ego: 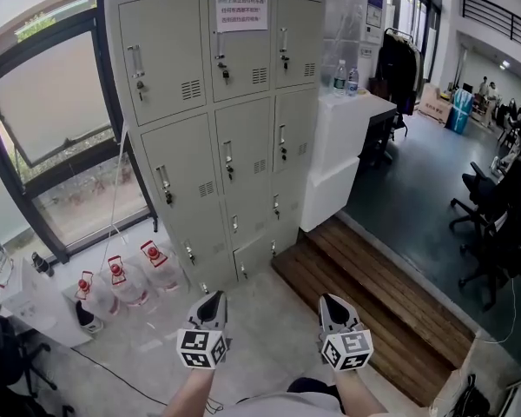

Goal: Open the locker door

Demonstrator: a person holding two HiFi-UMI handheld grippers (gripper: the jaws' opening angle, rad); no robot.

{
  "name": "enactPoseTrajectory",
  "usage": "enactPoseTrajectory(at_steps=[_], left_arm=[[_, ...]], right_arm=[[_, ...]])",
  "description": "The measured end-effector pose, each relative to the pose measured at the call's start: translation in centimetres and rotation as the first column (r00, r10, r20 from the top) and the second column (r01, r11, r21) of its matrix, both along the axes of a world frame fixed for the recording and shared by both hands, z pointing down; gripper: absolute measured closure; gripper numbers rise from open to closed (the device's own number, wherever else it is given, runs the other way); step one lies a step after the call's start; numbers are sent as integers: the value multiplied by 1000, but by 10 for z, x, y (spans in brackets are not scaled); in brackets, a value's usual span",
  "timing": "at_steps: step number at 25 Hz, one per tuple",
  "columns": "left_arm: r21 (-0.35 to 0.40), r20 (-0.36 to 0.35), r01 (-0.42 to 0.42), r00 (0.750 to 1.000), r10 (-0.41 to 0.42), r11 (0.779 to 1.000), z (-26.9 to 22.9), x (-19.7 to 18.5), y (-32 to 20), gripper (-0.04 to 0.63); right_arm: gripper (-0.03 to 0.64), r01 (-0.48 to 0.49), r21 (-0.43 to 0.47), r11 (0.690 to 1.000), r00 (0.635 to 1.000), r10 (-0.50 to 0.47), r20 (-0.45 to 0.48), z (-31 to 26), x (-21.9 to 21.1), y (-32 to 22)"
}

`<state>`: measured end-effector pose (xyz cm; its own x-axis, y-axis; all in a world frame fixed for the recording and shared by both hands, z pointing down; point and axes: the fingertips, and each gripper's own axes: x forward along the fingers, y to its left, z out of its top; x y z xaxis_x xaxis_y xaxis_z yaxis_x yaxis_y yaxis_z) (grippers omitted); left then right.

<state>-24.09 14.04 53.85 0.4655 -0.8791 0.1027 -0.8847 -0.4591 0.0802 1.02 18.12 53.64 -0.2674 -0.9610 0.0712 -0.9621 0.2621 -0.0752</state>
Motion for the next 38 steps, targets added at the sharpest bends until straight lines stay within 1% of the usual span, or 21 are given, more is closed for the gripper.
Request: enactPoseTrajectory(at_steps=[4,9,11,14,20,22,24,27,33,36,38], left_arm=[[-7,-5,14,1000,-14,1000,6,-1,-21,584],[-27,-2,39,999,-40,999,18,7,-77,584],[-19,10,54,999,-54,998,20,15,-110,584],[-8,33,98,995,-98,995,22,30,-168,584],[-13,19,182,983,-182,983,12,66,-280,586],[-1,12,205,979,-205,979,4,80,-313,584],[20,22,211,977,-211,977,-5,92,-340,584],[35,39,209,977,-210,977,-15,101,-371,584],[37,7,233,972,-233,972,-28,98,-422,586],[53,35,227,973,-229,972,-34,92,-439,584],[50,49,218,974,-220,975,-35,88,-449,584]], right_arm=[[604,8,-13,1000,1000,-8,-5,5,2,-26],[604,28,-6,1000,999,-28,15,17,12,-89],[604,44,-9,999,999,-44,20,24,19,-126],[604,77,-15,997,997,-77,31,29,33,-194],[604,149,-6,989,988,-148,34,9,72,-321],[604,169,-5,986,985,-169,32,5,85,-358],[604,185,4,983,982,-185,30,-1,93,-389],[604,207,20,978,978,-207,35,-9,96,-423],[604,231,29,973,972,-231,29,-18,91,-474],[604,235,34,971,971,-236,28,-24,82,-489],[604,240,36,970,970,-241,26,-29,76,-497]])
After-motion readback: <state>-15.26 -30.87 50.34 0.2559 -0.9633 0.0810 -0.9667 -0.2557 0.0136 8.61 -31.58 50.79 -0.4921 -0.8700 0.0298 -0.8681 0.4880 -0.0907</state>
